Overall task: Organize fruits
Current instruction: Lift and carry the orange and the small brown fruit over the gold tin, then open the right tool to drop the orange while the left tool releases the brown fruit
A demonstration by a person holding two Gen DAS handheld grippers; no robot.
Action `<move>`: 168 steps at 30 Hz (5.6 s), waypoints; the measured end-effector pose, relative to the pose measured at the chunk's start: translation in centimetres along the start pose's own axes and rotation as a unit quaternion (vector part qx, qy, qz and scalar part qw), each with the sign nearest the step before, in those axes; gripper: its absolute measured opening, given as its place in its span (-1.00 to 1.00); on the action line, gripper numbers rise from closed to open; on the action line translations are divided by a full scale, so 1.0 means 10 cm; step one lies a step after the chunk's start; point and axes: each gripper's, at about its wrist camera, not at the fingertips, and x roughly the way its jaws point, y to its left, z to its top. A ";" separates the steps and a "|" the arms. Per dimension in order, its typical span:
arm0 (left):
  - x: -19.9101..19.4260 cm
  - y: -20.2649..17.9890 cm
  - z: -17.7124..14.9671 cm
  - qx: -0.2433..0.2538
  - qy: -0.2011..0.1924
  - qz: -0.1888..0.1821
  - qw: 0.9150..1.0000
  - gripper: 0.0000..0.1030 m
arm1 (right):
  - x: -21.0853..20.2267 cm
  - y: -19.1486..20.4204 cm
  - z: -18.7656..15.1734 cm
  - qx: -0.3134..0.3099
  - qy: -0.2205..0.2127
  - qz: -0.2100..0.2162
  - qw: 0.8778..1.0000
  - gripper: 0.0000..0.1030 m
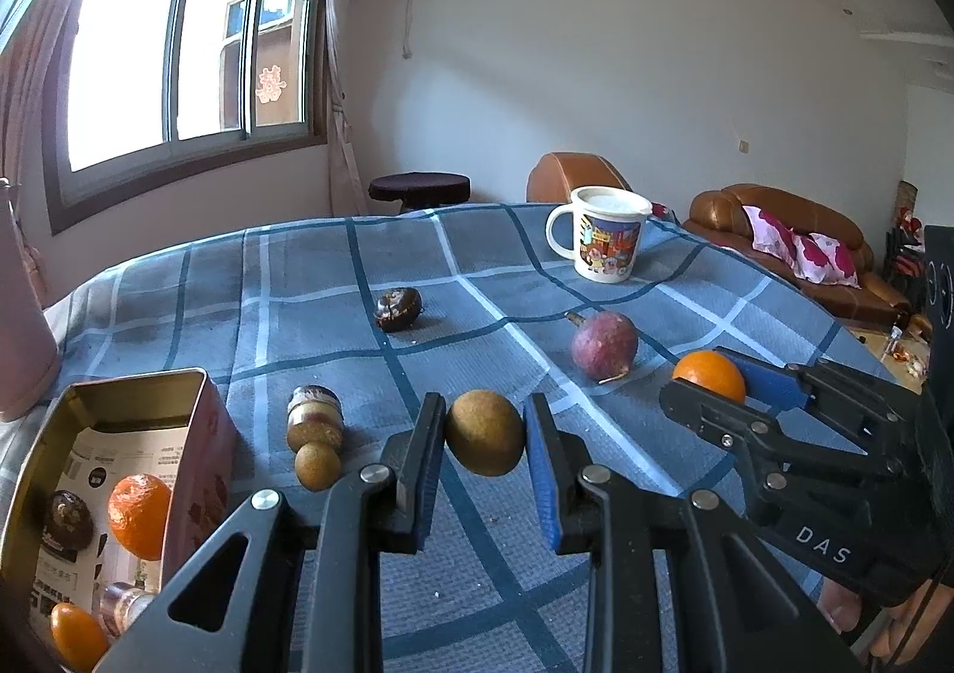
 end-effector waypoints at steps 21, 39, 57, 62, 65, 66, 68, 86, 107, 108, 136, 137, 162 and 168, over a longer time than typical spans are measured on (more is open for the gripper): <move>-0.12 -0.01 0.00 0.002 -0.030 0.012 0.999 -0.45 | -0.08 0.03 0.00 -0.010 -0.024 -0.004 1.000 -0.21; -0.23 -0.01 -0.01 0.007 -0.058 0.023 0.998 -0.45 | -0.16 0.07 -0.03 -0.021 -0.047 -0.007 0.999 -0.21; -0.31 0.04 -0.02 0.013 -0.084 0.052 0.995 -0.45 | -0.25 0.12 -0.04 -0.037 -0.071 -0.012 0.997 -0.21; -0.34 0.05 -0.01 0.017 -0.088 0.060 0.994 -0.45 | -0.26 0.13 -0.02 -0.040 -0.075 -0.013 0.996 -0.21; -0.37 0.05 -0.01 0.019 -0.091 0.062 0.994 -0.45 | -0.28 0.15 0.01 -0.043 -0.078 -0.012 0.996 -0.21; -0.37 0.06 -0.01 0.020 -0.093 0.064 0.993 -0.45 | -0.27 0.16 0.01 -0.044 -0.078 -0.012 0.996 -0.21; -0.38 0.07 -0.01 0.020 -0.094 0.065 0.993 -0.45 | -0.27 0.17 0.03 -0.046 -0.077 -0.012 0.996 -0.21; -0.50 0.27 0.00 0.010 -0.092 0.085 0.992 -0.45 | -0.16 0.49 0.22 -0.072 -0.081 0.015 0.994 -0.21; -0.69 0.98 -0.10 -0.035 -0.069 0.145 0.986 -0.45 | 0.13 1.21 0.38 -0.117 -0.071 0.081 0.987 -0.21; -0.70 1.02 -0.10 -0.039 -0.069 0.150 0.986 -0.45 | 0.14 1.23 0.38 -0.118 -0.070 0.084 0.987 -0.21; -0.85 1.87 -0.28 -0.100 -0.037 0.212 0.971 -0.44 | 0.49 2.10 0.37 -0.171 -0.041 0.151 0.973 -0.21; -0.85 1.89 -0.28 -0.102 -0.035 0.212 0.971 -0.44 | 0.50 2.12 0.37 -0.172 -0.040 0.152 0.972 -0.21; -0.61 2.07 -0.38 -0.091 0.054 0.203 0.973 -0.44 | 0.86 2.45 0.23 -0.210 0.049 0.191 0.958 -0.21; -0.60 2.05 -0.38 -0.081 0.061 0.207 0.973 -0.44 | 0.88 2.53 0.19 -0.229 0.060 0.199 0.951 -0.18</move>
